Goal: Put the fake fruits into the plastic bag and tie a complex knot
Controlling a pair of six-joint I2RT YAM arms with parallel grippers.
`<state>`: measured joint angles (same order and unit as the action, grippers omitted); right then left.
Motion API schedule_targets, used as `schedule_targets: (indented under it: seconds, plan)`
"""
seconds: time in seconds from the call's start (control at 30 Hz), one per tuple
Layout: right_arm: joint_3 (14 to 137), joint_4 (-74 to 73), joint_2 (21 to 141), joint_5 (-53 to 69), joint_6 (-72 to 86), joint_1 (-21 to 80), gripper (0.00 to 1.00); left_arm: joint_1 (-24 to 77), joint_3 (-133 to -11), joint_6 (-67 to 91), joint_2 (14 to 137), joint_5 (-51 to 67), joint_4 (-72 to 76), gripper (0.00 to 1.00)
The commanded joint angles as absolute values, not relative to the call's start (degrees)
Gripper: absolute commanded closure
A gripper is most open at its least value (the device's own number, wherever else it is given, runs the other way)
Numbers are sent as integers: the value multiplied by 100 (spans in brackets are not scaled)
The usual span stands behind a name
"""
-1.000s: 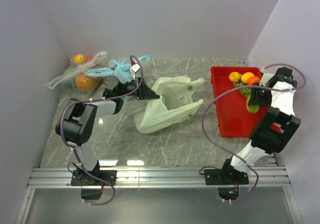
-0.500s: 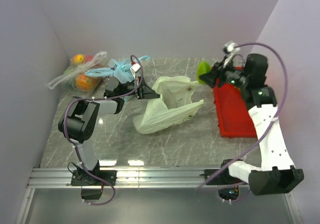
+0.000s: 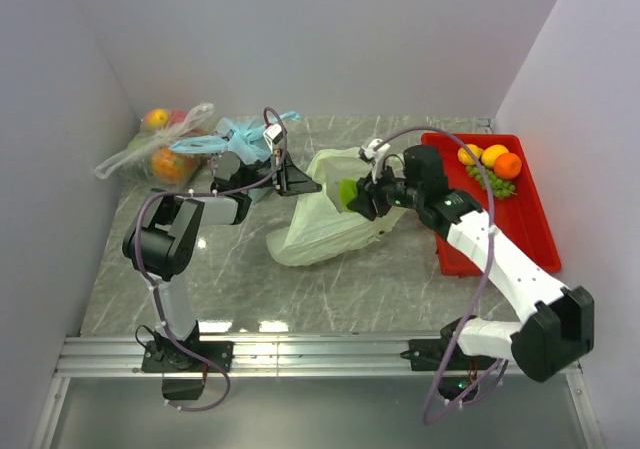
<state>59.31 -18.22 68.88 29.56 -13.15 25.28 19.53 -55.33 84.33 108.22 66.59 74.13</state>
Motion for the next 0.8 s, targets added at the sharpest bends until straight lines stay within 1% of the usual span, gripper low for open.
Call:
schedule_targets:
  seconds: [0.0, 0.07, 0.13, 0.2, 0.23, 0.27, 0.3, 0.37, 0.47, 0.53, 0.63, 0.67, 0.77]
  plan:
    - [6187, -1537, 7381, 3084, -1354, 2575, 100, 1960, -5757, 8657, 10898, 6583, 9035, 100]
    - [6441, -1721, 7784, 3582, -1152, 2575, 100, 1969, -5766, 8727, 10916, 6574, 9105, 100]
    - [6547, -1714, 7988, 3805, -855, 2593, 99, 1969, -5792, 8832, 10951, 6548, 9254, 100]
    - [6592, -1565, 8261, 3832, -625, 2628, 86, 1969, -5783, 8885, 10969, 6522, 9351, 100]
    - [6609, -1486, 8427, 3797, -459, 2663, 76, 1969, -5783, 8964, 10977, 6530, 9465, 100]
    - [6601, -1477, 8498, 3701, -396, 2672, 47, 1969, -5783, 9008, 10986, 6522, 9535, 100]
    - [6609, -1468, 8569, 3622, -361, 2672, 33, 1969, -5792, 9061, 11004, 6530, 9597, 100]
    - [6627, -1572, 8613, 3507, -351, 2681, 13, 1960, -5792, 9193, 11013, 6565, 9729, 100]
    - [6627, -1879, 8360, 3515, -553, 2672, 12, 1942, -5809, 9728, 11135, 6557, 10482, 100]
    - [6636, -2091, 8070, 3664, -728, 2672, 12, 1934, -5871, 9913, 11241, 6574, 10643, 100]
    - [6645, -2644, 7621, 3928, -957, 2681, 13, 1907, -5871, 9765, 11206, 6521, 10495, 100]
    - [6627, -2950, 7498, 3964, -1028, 2672, 16, 1899, -5888, 9730, 11206, 6521, 10425, 100]
    - [6487, -3321, 7015, 3798, -1151, 2663, 18, 1890, -5862, 9484, 11119, 6661, 10021, 100]
